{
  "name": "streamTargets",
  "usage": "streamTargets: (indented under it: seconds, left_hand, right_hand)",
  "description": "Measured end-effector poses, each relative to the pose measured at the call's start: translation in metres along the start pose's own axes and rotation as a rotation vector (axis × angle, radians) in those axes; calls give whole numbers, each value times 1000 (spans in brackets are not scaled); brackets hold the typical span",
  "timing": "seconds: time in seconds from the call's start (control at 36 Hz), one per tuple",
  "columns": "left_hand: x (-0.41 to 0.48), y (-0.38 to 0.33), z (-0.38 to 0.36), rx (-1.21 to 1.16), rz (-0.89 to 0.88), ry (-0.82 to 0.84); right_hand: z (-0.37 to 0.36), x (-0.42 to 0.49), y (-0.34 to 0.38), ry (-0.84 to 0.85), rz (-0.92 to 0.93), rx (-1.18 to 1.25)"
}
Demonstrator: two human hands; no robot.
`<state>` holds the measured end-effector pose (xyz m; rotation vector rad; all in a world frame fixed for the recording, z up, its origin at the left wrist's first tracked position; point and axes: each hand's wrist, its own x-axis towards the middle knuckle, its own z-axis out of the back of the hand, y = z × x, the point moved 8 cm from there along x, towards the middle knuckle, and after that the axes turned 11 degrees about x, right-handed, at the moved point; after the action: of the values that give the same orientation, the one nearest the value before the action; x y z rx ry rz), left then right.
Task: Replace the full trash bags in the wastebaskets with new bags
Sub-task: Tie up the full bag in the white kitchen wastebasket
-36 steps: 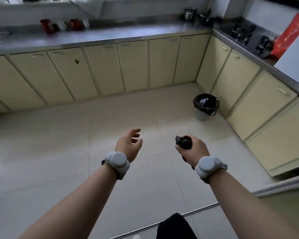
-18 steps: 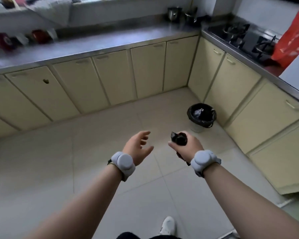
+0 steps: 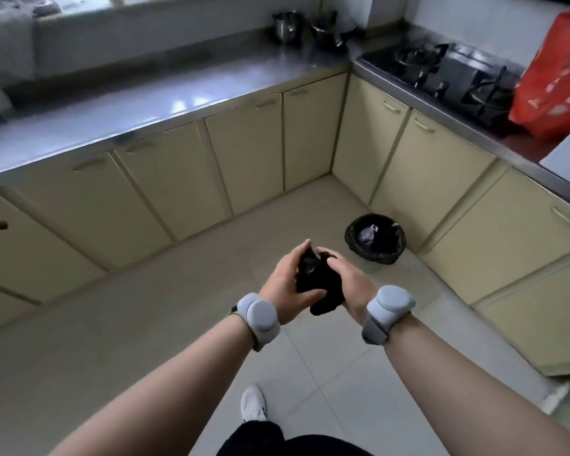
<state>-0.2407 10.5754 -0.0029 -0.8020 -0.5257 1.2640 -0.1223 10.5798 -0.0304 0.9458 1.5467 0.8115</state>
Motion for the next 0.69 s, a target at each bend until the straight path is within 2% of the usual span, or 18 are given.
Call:
streamTargets:
  seconds: [0.14, 0.19, 0.39, 0.5, 0.61, 0.69]
  left_hand:
    - [69, 10, 26, 110, -27, 13]
    - [105, 12, 17, 115, -30, 81]
    - [206, 15, -19, 200, -18, 155]
    - [258, 25, -35, 206, 76, 194]
    - [311, 22, -36, 254, 78, 230]
    - [366, 45, -49, 258, 107, 254]
  right_hand:
    - [-5, 43, 29, -66, 85, -99]
    - [16, 64, 32, -174, 94, -108]
    - [93, 120, 36, -421, 73, -174]
    - [130, 164, 35, -438, 1, -220]
    - [158, 210, 33, -444, -70, -274]
    - [180, 257, 32, -451, -94, -325]
